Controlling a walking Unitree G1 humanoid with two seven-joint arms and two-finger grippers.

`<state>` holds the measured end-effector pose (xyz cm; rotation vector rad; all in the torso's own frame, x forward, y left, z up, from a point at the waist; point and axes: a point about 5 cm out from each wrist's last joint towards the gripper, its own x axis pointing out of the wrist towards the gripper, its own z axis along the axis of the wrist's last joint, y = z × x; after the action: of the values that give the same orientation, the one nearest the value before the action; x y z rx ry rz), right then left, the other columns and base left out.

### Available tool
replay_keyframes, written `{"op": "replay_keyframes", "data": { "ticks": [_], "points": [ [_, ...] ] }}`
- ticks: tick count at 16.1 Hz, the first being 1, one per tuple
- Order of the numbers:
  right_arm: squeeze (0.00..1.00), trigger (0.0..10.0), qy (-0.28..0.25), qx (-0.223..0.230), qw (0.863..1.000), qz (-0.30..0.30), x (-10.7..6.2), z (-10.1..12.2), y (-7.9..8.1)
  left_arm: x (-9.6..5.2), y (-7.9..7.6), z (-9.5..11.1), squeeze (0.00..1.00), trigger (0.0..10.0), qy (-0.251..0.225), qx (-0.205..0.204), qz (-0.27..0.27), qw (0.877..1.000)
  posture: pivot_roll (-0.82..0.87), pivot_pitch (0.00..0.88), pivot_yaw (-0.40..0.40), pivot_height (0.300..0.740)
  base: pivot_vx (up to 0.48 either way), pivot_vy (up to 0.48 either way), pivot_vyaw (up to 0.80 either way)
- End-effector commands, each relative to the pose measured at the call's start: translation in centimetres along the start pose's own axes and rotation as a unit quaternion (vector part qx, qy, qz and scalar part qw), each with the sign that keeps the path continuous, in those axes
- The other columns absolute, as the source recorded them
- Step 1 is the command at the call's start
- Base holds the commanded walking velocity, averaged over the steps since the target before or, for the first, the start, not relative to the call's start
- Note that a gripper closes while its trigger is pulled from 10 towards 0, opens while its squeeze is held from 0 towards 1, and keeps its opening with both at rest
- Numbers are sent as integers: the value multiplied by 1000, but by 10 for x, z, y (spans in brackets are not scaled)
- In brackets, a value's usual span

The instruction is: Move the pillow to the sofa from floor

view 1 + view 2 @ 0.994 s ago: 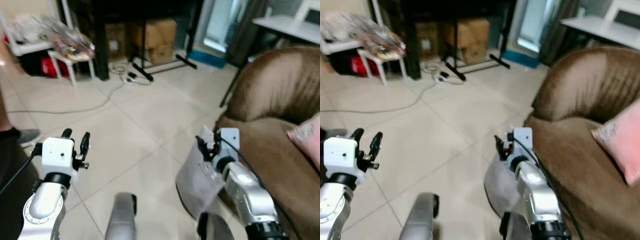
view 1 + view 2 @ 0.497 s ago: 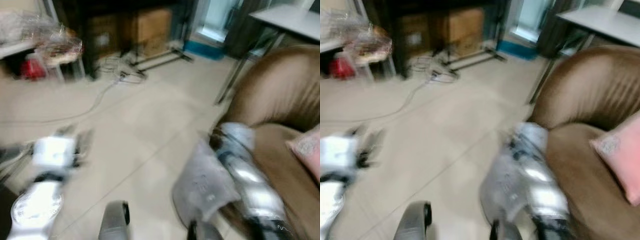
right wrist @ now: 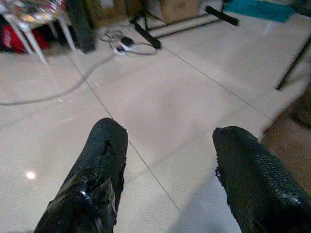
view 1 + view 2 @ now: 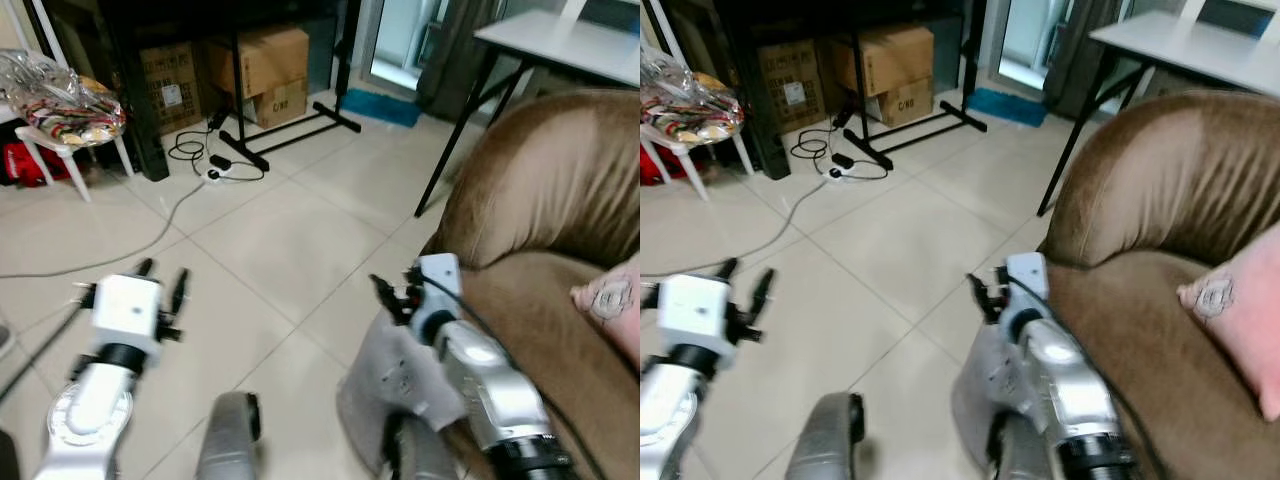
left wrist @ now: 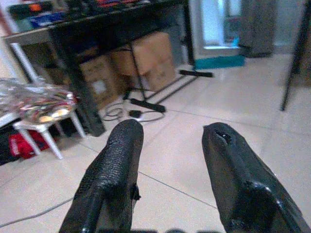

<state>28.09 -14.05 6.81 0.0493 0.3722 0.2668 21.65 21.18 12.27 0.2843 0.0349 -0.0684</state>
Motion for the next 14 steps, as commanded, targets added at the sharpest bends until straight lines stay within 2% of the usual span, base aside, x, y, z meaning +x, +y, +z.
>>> {"op": "replay_keyframes", "data": {
  "ticks": [1,6,9,11,12,13,14],
  "points": [
    [0,10000,9,5,1000,-11,-2,-3,-6,-2,0,-1,0,10000,4,9,-2,1000,91,0,-59,555,0,0,0],
    [0,10000,25,-1,1000,-7,2,-7,-8,-2,-5,-5,0,10000,17,16,-20,1000,92,0,-59,500,0,0,0],
    [0,10000,42,-8,999,-3,15,-9,-3,-3,-4,-5,0,10000,20,17,-25,999,86,0,-54,470,0,0,0],
    [0,10000,40,-12,999,-2,26,-5,3,-4,-4,-4,0,10000,22,18,-32,999,88,0,-56,465,0,0,0],
    [929,10000,28,4,999,-23,35,-1,0,-6,-5,-4,0,10000,24,17,-44,999,97,0,-65,465,0,0,0],
    [1000,10000,19,21,999,-38,40,3,-4,-7,-6,-3,0,10000,24,17,-54,998,105,0,-72,465,0,0,0],
    [1000,10000,15,28,998,-46,43,5,-7,-7,-6,-2,0,10000,24,16,-61,998,110,0,-77,465,0,0,0]
  ]
}}
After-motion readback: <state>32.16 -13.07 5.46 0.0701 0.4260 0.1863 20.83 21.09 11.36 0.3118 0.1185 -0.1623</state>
